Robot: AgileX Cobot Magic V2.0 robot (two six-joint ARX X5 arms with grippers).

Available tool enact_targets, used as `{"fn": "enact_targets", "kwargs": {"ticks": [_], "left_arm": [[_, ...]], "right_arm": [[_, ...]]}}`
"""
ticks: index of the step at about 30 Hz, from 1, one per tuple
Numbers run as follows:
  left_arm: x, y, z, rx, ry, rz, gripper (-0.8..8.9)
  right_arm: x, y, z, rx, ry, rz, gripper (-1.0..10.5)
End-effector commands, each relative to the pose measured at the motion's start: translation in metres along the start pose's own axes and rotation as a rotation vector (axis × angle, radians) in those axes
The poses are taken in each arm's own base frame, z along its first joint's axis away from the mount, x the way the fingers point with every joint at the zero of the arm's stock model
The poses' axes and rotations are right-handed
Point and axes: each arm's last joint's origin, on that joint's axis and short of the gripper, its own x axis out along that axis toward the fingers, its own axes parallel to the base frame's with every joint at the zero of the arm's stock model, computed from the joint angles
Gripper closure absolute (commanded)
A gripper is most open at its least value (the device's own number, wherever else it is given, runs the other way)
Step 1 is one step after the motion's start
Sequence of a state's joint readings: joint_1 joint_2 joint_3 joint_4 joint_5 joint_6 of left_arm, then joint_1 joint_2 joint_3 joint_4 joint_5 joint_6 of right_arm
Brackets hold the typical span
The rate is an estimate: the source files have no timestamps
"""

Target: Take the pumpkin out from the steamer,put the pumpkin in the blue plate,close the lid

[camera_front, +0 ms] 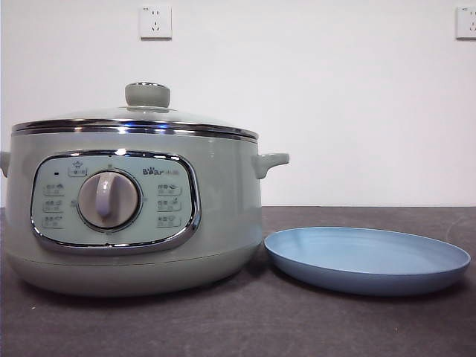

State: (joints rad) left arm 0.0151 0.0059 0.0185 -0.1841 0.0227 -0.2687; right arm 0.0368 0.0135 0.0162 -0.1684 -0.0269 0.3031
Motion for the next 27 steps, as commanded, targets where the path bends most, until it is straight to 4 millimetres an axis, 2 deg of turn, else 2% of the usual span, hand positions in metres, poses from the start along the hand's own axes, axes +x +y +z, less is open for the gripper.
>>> {"fn": "enact_targets", "kwargs": {"ticks": [1, 9, 14, 19, 23, 27], "left_arm": [[-0.001, 0.0, 0.001, -0.105, 0.018, -0.001, 8.19], [-0.017, -0.012, 0.04, -0.125, -0.035, -0.022, 8.2], [-0.018, -0.021, 0.067, -0.122, -0.016, -0.083, 8.2], [-0.009, -0.03, 0.092, -0.061, 0.049, -0.159, 8.2], [0.001, -0.038, 0.115, 0.026, 0.103, -0.224, 8.2], [0.014, -0.049, 0.139, 0.077, 0.17, -0.375, 8.19]], "right_arm": [[-0.001, 0.001, 0.003, 0.062, -0.009, 0.004, 9.6], [-0.01, 0.013, 0.038, 0.071, -0.05, 0.07, 9.6], [-0.012, 0.022, 0.064, 0.07, -0.041, 0.068, 9.6], [-0.009, 0.031, 0.094, 0.044, -0.02, 0.07, 9.6], [-0.005, 0.041, 0.119, -0.028, -0.007, 0.145, 9.6], [0.002, 0.051, 0.142, -0.082, 0.027, 0.225, 9.6]]}}
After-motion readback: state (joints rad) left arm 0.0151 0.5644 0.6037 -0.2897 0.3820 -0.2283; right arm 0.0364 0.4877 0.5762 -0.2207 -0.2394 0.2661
